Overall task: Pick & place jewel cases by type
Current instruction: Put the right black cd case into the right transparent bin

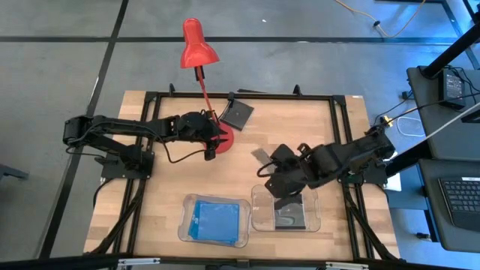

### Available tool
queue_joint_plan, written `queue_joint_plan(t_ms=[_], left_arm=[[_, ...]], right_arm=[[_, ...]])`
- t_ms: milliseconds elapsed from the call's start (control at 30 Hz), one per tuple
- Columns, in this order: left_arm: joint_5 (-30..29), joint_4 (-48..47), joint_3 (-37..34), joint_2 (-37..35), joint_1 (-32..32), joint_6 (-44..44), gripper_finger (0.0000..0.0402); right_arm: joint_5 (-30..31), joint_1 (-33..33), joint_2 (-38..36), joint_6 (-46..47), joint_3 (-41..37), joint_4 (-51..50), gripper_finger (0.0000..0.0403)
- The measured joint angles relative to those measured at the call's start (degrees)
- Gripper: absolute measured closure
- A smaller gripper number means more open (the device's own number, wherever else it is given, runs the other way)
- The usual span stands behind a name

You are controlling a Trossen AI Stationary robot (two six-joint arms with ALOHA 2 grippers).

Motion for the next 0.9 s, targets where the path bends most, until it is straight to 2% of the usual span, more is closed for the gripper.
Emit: queue_joint_plan(t_ms=[167,333,600,767,900], left_arm=[[0.0,-0.3,0.0,0.0,0.0,0.8,0.0284],[0.0,-0.3,0.0,0.0,0.0,0.7,0.0284],[0.7,-0.3,0.0,0.0,0.0,0.6,0.0284],[4.2,-0.3,0.0,0.0,0.0,0.3,0.0284],[4.5,-0.4,0.0,0.0,0.0,0.2,0.0284]], right_arm=[[-1.0,-0.1,-0.1,4.7,-9.1,2.6,0.0354],[-1.6,-0.1,-2.2,5.2,-14.4,8.2,0.0354],[5.4,-1.2,-17.1,5.6,-23.0,12.5,0.0353],[5.5,-0.8,-28.0,5.5,-36.3,29.6,0.0353],[0.8,1.0,-34.5,5.2,-45.9,42.4,0.0353]])
